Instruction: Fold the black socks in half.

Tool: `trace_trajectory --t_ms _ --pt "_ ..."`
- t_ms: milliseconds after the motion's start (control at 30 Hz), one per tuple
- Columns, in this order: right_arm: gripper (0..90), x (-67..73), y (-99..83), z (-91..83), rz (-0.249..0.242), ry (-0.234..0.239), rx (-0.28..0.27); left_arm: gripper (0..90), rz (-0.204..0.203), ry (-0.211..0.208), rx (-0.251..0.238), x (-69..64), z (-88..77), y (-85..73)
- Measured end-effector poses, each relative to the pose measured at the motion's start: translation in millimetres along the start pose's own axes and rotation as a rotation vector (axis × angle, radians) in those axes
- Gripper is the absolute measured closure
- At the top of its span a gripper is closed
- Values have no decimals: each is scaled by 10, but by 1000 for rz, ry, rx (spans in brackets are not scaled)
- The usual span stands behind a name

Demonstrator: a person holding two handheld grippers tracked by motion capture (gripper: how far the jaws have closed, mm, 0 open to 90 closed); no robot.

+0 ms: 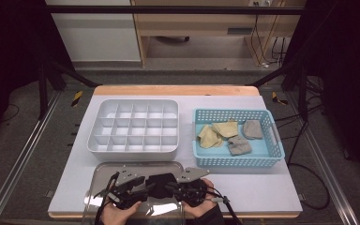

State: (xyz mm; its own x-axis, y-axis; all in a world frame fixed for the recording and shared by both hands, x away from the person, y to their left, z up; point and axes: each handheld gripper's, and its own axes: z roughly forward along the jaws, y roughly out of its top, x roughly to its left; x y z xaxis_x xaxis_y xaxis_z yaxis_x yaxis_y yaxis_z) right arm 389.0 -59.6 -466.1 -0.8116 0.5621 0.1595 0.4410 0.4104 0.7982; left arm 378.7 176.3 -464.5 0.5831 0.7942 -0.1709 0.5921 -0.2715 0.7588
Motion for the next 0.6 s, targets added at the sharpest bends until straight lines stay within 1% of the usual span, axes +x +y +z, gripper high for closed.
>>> trace_trajectory --t_ms 100,133,200,333,400,500,600 --pt "846 13 -38 11 -1 -3 -2 424 -3 2 -2 -4 -1 -25" --pt "849 10 -45 9 -2 -2 -3 407 -10 2 -4 -9 1 -34" --pt "853 1 -63 4 6 1 -6 382 -11 2 -3 -16 6 -46" --pt "858 -9 -72 -3 6 -3 -1 356 -11 -11 4 -30 28 -47" --pt "859 -13 -75 -4 9 -6 -1 346 -13 -27 7 -36 44 -49" --pt "862 -26 -83 -13 12 -8 -1 333 -24 -69 26 -43 73 -61" --pt "865 -39 -97 -23 13 -11 1 328 -22 -86 40 -62 95 -73"
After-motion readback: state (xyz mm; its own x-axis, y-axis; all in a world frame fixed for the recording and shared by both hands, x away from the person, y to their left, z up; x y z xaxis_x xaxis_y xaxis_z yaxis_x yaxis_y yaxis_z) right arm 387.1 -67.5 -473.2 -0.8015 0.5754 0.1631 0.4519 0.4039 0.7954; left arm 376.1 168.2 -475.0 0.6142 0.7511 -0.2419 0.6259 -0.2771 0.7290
